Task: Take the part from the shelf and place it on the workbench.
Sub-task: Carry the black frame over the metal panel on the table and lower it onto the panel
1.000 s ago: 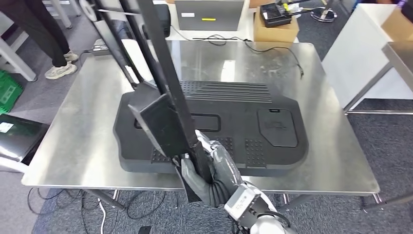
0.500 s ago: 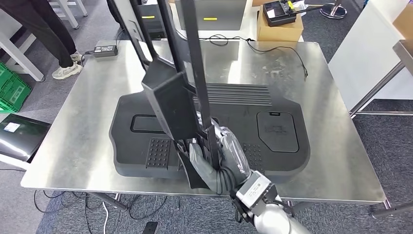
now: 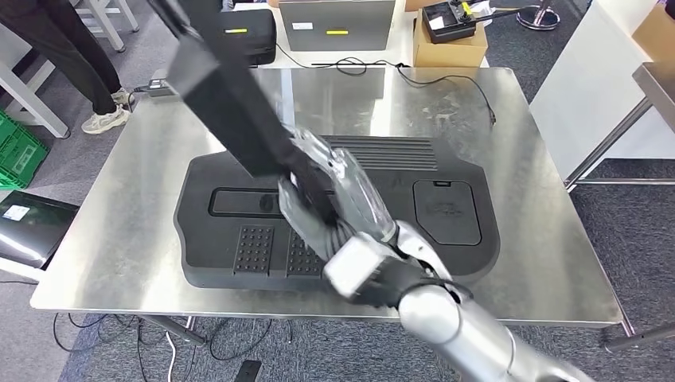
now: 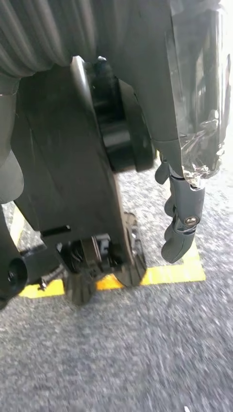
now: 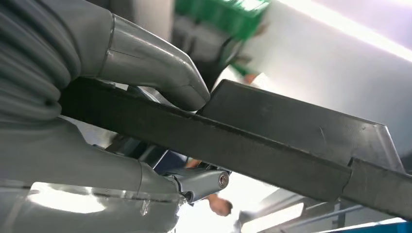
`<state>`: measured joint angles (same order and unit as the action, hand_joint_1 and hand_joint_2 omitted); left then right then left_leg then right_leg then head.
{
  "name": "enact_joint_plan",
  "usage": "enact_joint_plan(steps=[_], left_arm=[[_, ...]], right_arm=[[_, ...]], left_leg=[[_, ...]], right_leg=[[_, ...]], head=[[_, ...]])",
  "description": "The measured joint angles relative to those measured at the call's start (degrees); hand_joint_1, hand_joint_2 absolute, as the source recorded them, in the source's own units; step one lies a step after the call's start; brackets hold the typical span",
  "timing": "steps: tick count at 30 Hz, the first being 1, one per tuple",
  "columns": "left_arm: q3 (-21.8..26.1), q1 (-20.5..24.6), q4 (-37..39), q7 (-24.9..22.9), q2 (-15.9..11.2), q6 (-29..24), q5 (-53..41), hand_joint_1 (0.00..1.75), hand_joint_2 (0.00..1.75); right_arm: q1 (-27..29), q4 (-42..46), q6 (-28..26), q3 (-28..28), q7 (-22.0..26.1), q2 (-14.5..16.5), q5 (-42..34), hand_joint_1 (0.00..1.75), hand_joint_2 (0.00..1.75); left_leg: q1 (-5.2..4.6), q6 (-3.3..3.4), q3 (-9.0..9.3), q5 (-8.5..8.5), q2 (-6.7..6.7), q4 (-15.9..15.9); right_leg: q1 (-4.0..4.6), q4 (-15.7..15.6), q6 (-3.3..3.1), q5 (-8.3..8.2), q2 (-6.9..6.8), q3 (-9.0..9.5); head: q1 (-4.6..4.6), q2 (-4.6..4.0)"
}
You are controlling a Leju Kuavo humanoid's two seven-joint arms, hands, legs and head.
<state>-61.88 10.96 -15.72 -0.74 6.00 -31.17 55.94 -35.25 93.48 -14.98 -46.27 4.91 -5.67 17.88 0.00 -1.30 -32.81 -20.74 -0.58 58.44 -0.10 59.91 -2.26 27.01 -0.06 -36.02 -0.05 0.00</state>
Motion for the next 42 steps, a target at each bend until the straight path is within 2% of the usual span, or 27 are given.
enact_joint_plan(steps=[6, 11, 15, 22, 35, 39, 41, 42], left_arm=[[-0.7, 0.4, 0.0, 0.5, 0.0, -0.9, -1.1, 0.0, 1.75], [-1.6, 1.0, 0.0, 0.9, 0.1, -1.6, -2.7, 0.0, 1.75], [-1.7, 1.4, -0.1, 0.7, 0.3, -1.7, -3.2, 0.0, 1.75], [-1.7, 1.6, -0.2, 1.1, 0.6, -1.8, -3.5, 0.0, 1.75], [-1.7, 1.7, -0.2, 2.6, 0.7, -1.5, -3.7, 0.0, 1.75], [-1.7, 1.7, -0.2, 3.3, 0.7, -1.3, -3.8, 0.0, 1.75], [-1.7, 1.6, -0.2, 4.0, 0.7, -1.2, -4.0, 0.0, 1.75], [-1.7, 1.6, -0.2, 4.3, 0.7, -1.2, -4.0, 0.0, 1.31]], right_arm=[[-6.8, -5.6, 1.4, -1.5, -4.6, 1.2, 6.6, 1.75, 1.75], [-13.7, -13.0, 5.4, -5.1, -12.5, 1.8, 24.5, 1.75, 1.75], [-18.5, -22.2, 8.0, -9.0, -14.6, 3.7, 34.9, 1.75, 1.75], [-22.1, -39.3, 8.6, -14.5, -14.3, 8.1, 39.0, 1.75, 1.75], [-22.6, -56.2, 11.6, -19.0, -15.0, 11.5, 39.1, 1.75, 1.75], [-22.5, -59.4, 11.3, -19.5, -14.2, 11.8, 38.4, 0.0, 0.0], [-22.2, -60.3, 10.8, -19.7, -13.9, 12.0, 38.4, 0.0, 0.0], [-21.9, -60.5, 10.6, -19.7, -13.8, 12.0, 38.6, 0.0, 0.0]], left_leg=[[-0.01, -0.08, -0.01, 0.06, -0.06, 0.0], [-0.02, -0.08, -0.04, 0.06, -0.06, 0.0], [-0.01, -0.09, -0.06, 0.06, -0.07, 0.0], [0.01, -0.09, -0.05, 0.07, -0.1, 0.0], [0.0, -0.09, -0.07, 0.06, -0.08, 0.1], [0.0, -0.09, -0.07, 0.06, -0.08, 0.1], [0.0, -0.09, -0.06, 0.06, -0.07, 0.1], [0.0, -0.09, -0.06, 0.06, -0.07, 0.1]], right_leg=[[-0.01, 0.0, -0.02, -0.06, -0.08, 0.02], [-0.03, 0.0, -0.01, -0.08, -0.08, 0.01], [-0.03, 0.0, -0.01, -0.08, -0.1, 0.01], [0.01, 0.0, -0.02, -0.08, -0.11, 0.0], [0.0, -0.1, -0.01, -0.09, -0.09, 0.01], [0.0, -0.1, -0.01, -0.09, -0.08, 0.01], [0.0, -0.1, -0.01, -0.09, -0.08, 0.01], [0.01, -0.1, -0.01, -0.08, -0.07, 0.01]], head=[[0.1, 0.0], [0.12, 0.0], [0.08, 0.0], [0.05, 0.0], [0.17, 0.0], [0.19, 0.0], [0.18, 0.0], [0.17, 0.0]])
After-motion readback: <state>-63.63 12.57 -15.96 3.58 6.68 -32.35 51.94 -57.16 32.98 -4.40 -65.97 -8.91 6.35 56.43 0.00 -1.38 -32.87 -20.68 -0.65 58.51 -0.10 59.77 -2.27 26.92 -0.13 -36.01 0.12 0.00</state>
